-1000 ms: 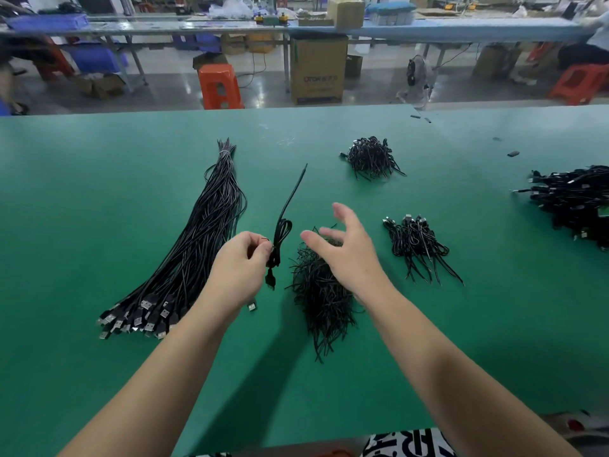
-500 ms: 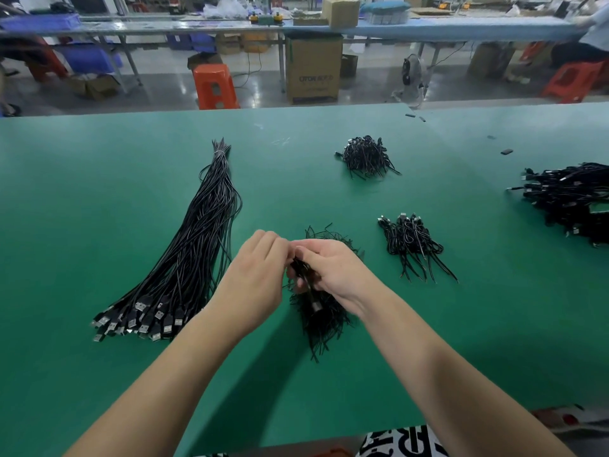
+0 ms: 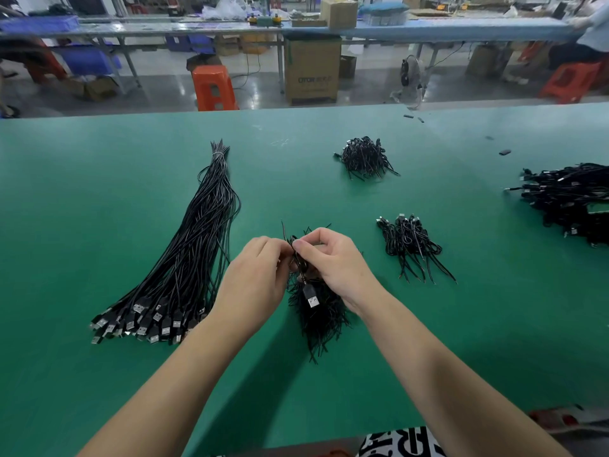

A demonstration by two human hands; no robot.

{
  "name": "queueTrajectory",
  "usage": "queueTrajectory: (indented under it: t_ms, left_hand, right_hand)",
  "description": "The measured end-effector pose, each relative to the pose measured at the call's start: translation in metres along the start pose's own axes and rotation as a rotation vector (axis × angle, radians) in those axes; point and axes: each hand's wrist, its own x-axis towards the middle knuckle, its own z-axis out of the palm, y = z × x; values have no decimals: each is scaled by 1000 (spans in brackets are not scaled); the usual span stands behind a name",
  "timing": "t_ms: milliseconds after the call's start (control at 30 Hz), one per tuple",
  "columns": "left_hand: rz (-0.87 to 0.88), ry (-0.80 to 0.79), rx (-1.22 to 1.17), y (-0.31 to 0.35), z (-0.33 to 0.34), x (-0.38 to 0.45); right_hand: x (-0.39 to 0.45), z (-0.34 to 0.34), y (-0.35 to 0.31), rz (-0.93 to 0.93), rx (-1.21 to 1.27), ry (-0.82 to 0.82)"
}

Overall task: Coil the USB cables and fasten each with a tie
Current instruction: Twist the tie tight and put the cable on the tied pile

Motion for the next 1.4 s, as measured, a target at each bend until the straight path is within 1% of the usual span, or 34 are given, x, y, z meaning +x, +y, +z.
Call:
queueTrajectory:
  t_ms: [100,200,300,367,467,533,600,700,800,867,900,967,1033,1100,1233,1300,1400]
  left_hand:
    - [-29,22,9,-1,1,-2]
    - [-200,28,-107,-6,3,-2]
    - [-347,10,-277,-10,1,0]
    - [-391,-17,-347,-10,-2,1]
    - [-382,-29,-367,-8,-3,0]
    - [-333,-15,-302,-8,-1,-3]
    - [-216,13,-170,-6,0,-7]
    - [74,72,48,-7,1,-10]
    - [332,66,237,-17,1,-8]
    - [396,60,275,-22,0,-8]
    - [386,64,255,-23,0,-8]
    - [290,85,139,-20,-1,-10]
    - [144,96,3,-16,-2,-11]
    - [5,79,-75,-11,-2,-10]
    - [-141,63,-169,-9,-3,-10]
    - [-255,69,-326,-11,-4,-9]
    - [-457,60,-590,-15,-4,-4]
  right_hand:
    - [-2,3,1,-10,-14,10]
    - [-4,2,4,-11,-19,-38]
    - [-5,1,8,-84,-174,-95]
    - [-6,3,10,-121,-231,-47]
    - [-5,3,11,-148,-338,81]
    - [-5,5,10,-120,-310,62]
    - [-7,8,9,-92,-270,18]
    - [-10,13,9,-8,-179,-19]
    - [-8,11,8,92,-105,-67]
    - [-6,8,6,121,-46,-79]
    - [-5,7,5,126,-8,-82]
    - [-4,6,3,112,39,-90]
    - [-2,7,2,86,59,-79]
    - [-3,8,0,73,68,-55]
    - [-5,6,-3,76,50,-37]
    - [-6,4,-1,69,92,-63]
    - [-10,2,4,-6,165,-181]
